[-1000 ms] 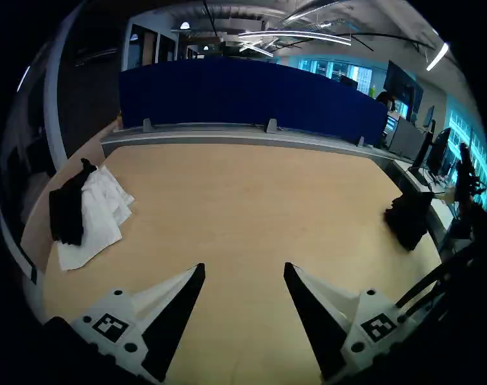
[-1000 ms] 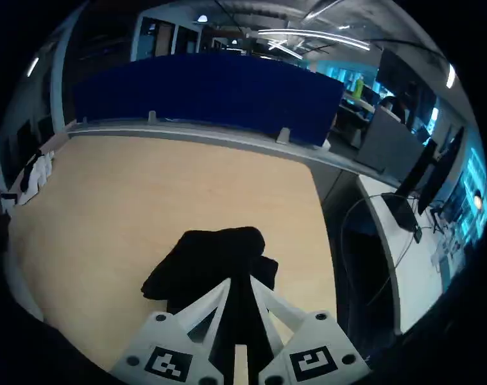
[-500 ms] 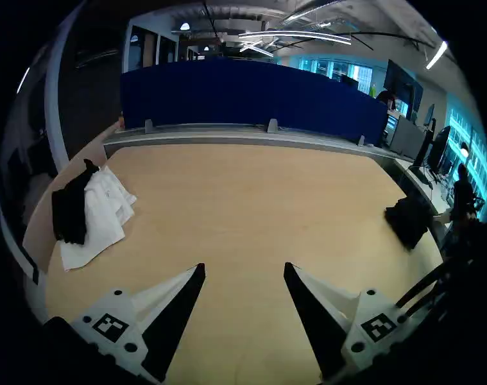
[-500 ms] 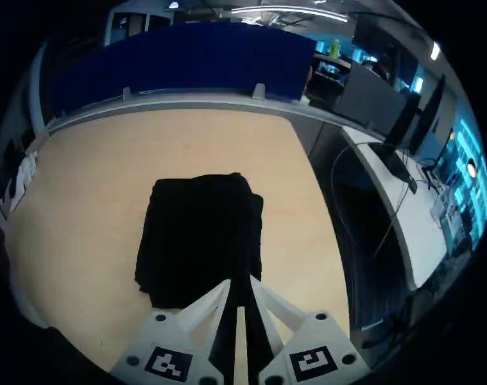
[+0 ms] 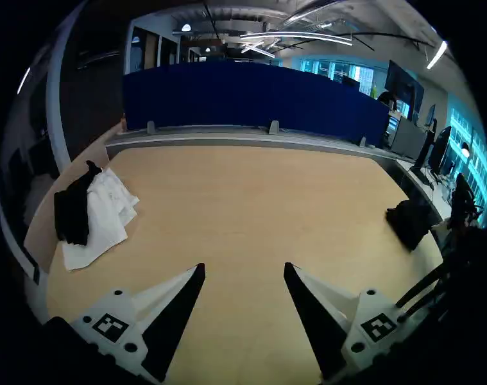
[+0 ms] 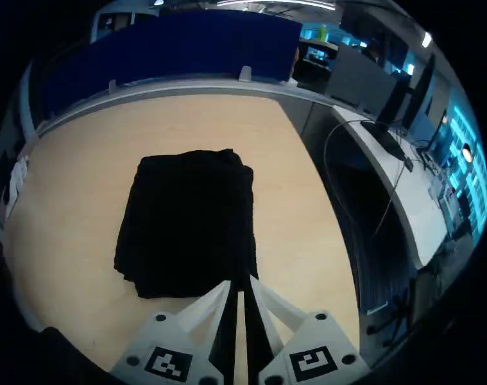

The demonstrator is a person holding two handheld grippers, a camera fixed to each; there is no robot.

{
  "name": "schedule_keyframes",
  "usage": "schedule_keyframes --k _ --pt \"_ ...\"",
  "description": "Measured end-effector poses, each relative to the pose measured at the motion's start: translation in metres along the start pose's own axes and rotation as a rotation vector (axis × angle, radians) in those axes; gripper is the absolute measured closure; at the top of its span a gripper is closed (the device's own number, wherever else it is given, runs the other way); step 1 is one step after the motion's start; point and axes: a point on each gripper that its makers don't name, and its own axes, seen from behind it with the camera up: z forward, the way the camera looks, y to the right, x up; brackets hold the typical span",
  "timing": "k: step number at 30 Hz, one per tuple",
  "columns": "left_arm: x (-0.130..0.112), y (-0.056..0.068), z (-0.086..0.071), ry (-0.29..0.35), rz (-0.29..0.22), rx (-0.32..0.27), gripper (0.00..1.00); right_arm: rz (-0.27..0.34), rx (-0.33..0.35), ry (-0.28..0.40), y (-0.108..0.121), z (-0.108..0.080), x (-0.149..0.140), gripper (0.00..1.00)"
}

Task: Fold towel

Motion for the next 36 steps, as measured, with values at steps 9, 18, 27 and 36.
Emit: schedule_keyframes --k 9,18,27,36 --pt "0.003 0.002 -0.003 0.003 0.007 -0.002 0.09 -0.013 -0.021 -0.013 0.0 0.007 -0.001 0.94" --pt "0.003 -0.001 -0.003 0.005 0.005 0.001 0.09 0.002 -0.052 -0.011 0.007 0.006 -0.005 0.89" --pt "0.005 -0.002 -0.005 0.013 0.011 -0.001 0.09 -0.027 -0.116 -0.022 0.019 0.002 -0.016 0.3" --pt "0.004 -0.002 -0.008 0.018 0.006 -0.008 0.09 -0.006 -0.149 -0.007 0.025 -0.01 -0.024 0.0"
